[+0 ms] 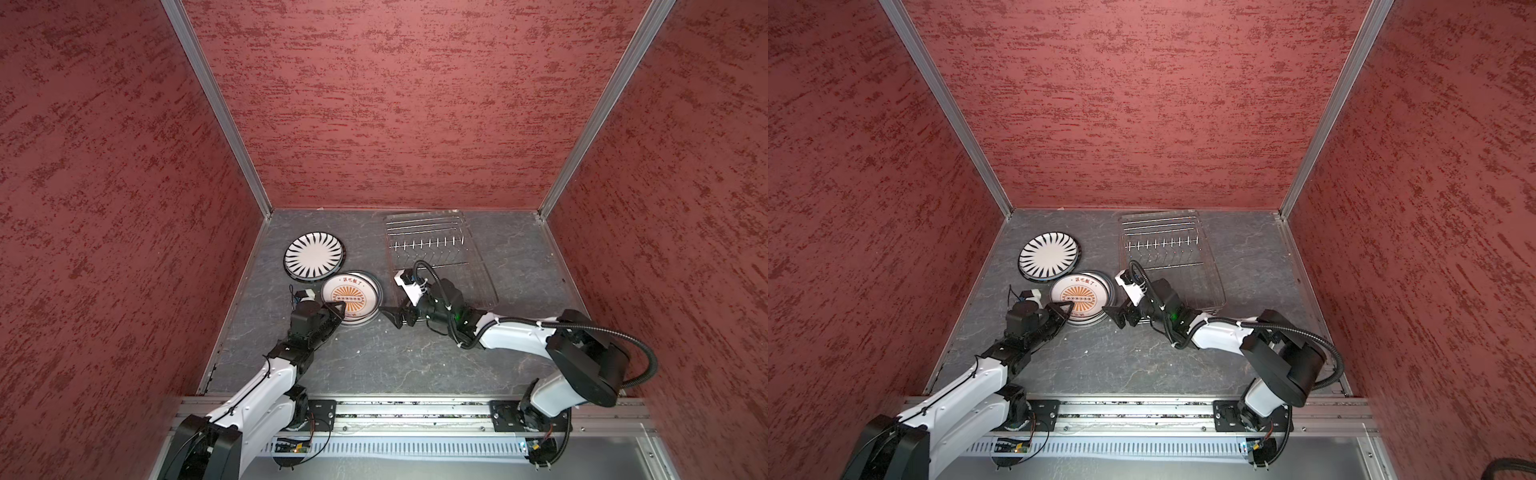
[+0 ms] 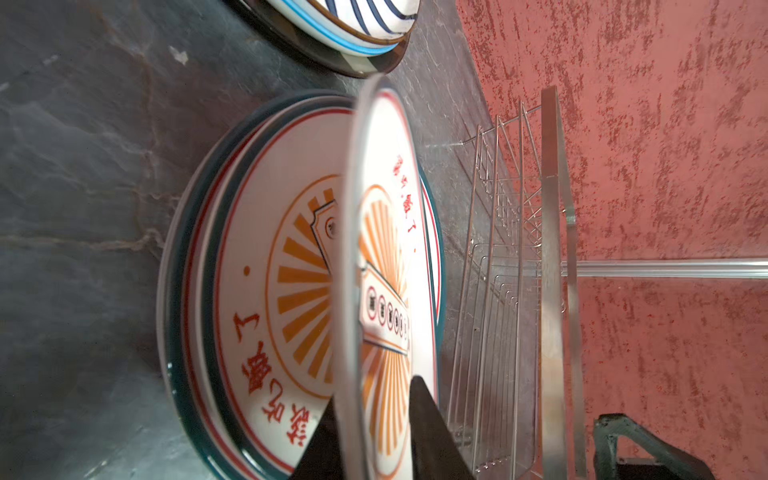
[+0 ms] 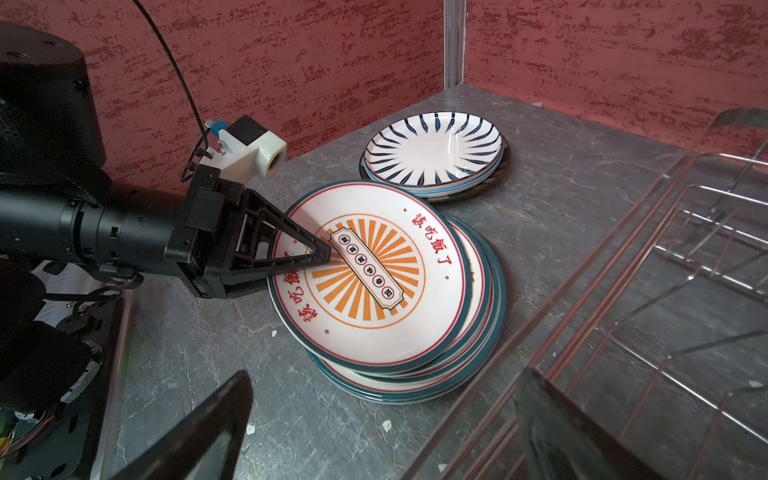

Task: Unload the plates from the dish rack
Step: 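Lower the sunburst plate flat onto the sunburst plate stack with the left gripper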

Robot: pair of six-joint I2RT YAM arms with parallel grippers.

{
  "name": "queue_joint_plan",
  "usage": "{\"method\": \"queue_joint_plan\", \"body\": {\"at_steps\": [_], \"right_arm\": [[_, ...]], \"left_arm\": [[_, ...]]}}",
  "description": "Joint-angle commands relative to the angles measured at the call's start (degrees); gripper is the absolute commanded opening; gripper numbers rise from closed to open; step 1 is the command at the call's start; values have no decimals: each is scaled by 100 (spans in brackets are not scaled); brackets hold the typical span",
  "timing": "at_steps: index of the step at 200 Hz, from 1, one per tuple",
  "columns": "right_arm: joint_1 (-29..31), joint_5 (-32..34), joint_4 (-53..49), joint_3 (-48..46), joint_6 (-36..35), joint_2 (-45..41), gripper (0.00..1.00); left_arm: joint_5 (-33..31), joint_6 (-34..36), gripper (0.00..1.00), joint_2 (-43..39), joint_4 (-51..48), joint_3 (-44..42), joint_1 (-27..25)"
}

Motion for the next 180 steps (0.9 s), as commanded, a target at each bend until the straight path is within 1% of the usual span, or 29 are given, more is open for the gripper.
{"method": "queue_joint_plan", "body": {"at_steps": [1,30,43,54,63,84,98,102,106,121,147,180], "right_arm": [[50,156,-21,172,-144,44,99],[51,174,-81,211,-166,75,99],[60,179,-174,262,-166,97,99],[67,192,-206,288,-171,114,99],[69,199,-195,284,-167,123,99],[82,260,-190,279,-175,118,99],[78,284,-166,254,-188,87,99],[78,288,-156,245,-186,80,99],[78,297,-142,228,-190,65,99],[86,315,-137,213,-199,39,99],[86,349,-133,192,-205,13,99],[82,373,-162,238,-232,40,99]], "left_arm": [[-27,42,34,21,55,180,37],[22,87,34,50,64,191,44],[-11,86,36,57,63,183,44],[-37,110,41,59,68,191,44],[-52,135,49,56,47,200,44],[-146,198,56,54,-91,244,37],[-364,271,61,12,-349,325,32],[-411,287,65,-2,-419,345,37],[-496,308,67,-9,-497,356,37],[-750,342,68,-41,-683,397,37],[-992,424,69,-37,-815,455,33],[-1097,447,70,127,-837,530,37]]}}
